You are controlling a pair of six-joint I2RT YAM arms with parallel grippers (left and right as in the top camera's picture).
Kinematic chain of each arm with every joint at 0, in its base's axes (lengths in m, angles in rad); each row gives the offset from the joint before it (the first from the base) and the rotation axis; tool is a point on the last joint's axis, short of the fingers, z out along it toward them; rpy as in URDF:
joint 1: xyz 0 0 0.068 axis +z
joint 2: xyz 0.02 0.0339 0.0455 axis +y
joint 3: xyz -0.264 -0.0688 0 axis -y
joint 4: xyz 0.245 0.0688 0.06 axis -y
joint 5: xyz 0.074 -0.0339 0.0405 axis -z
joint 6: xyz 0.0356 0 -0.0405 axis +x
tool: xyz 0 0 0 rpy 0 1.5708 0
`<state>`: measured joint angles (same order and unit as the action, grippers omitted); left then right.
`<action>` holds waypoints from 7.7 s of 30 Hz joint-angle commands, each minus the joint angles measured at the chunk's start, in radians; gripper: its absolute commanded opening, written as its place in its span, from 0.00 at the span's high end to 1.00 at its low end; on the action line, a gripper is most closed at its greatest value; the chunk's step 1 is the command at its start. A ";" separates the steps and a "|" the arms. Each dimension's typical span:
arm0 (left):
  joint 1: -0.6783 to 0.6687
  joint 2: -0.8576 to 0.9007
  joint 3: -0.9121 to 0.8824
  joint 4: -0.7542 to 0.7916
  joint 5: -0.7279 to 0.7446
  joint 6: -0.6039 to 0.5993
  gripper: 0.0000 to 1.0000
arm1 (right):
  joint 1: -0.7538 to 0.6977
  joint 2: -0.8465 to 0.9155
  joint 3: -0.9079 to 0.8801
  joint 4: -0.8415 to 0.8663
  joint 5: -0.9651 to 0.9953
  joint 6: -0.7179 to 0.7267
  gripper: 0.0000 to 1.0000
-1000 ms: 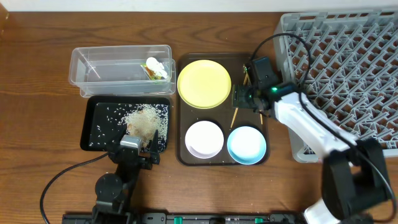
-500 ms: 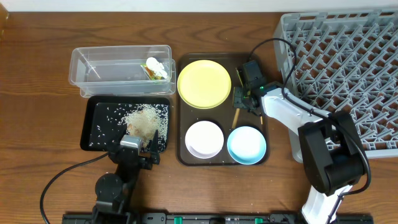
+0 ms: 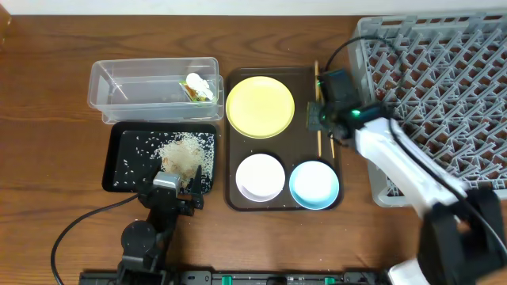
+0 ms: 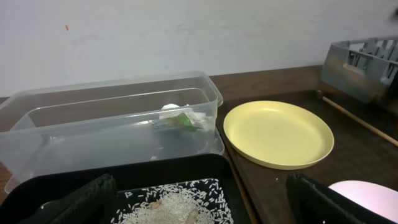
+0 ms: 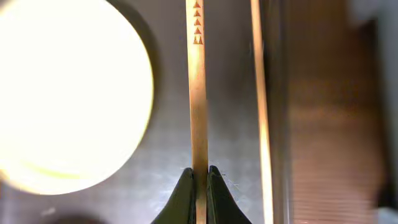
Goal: Sort waste into correct bins and load items into the dishwasher rack
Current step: 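Grasp a chopstick with the right gripper and stand it in the rack, then move the right gripper back to the tray and grasp the second chopstick, then carry the second chopstick to the rack and insert it upright, then reach the right gripper to the light-blue bowl rim and grasp it, then lift the light-blue bowl and stand it upright in the rack, then move the right gripper to the white bowl and grasp its rim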
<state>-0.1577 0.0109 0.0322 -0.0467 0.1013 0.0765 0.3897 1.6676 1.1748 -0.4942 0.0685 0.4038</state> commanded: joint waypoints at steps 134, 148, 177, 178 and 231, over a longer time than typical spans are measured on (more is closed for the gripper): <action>0.005 -0.007 -0.028 -0.014 0.003 0.005 0.11 | -0.087 -0.280 -0.300 -0.385 -0.219 -0.063 0.54; 0.005 -0.007 -0.028 -0.014 0.003 0.005 0.10 | -0.085 -0.295 -0.434 -0.159 -0.181 -0.017 0.99; 0.005 -0.007 -0.028 -0.014 0.003 0.005 0.11 | -0.151 -0.349 -0.031 -0.079 1.147 -0.097 0.99; 0.005 -0.007 -0.028 -0.014 0.003 0.005 0.10 | -0.162 -0.326 -0.031 -0.062 1.157 -0.113 0.99; 0.005 -0.007 -0.028 -0.014 0.003 0.006 0.11 | 0.128 -0.192 -0.032 -0.143 -0.157 -0.187 0.47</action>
<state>-0.1577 0.0109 0.0319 -0.0460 0.1009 0.0769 0.4870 1.4681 1.1385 -0.6312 0.3241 0.2035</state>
